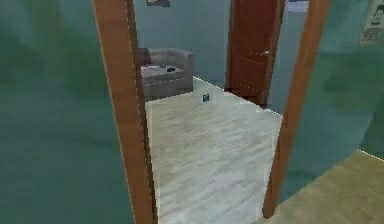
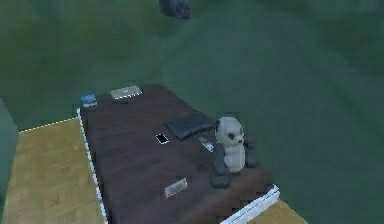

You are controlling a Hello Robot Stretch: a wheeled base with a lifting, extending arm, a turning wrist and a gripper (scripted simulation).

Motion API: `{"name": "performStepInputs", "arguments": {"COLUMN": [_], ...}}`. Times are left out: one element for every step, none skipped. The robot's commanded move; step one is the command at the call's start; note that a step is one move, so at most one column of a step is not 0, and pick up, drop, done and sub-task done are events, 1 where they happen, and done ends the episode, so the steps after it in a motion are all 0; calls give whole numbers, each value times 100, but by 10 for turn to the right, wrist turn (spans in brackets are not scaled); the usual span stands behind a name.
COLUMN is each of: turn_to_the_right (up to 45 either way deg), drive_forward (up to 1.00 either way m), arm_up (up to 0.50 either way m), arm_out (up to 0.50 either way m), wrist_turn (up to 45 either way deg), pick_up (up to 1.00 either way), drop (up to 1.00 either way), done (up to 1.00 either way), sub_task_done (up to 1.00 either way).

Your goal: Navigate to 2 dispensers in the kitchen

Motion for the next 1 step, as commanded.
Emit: {"name": "performStepInputs", "arguments": {"turn_to_the_right": [0], "drive_forward": [60], "arm_up": [0], "arm_out": [0], "wrist_turn": [0], "pick_up": [0], "drop": [0], "done": [0], "sub_task_done": [0]}}
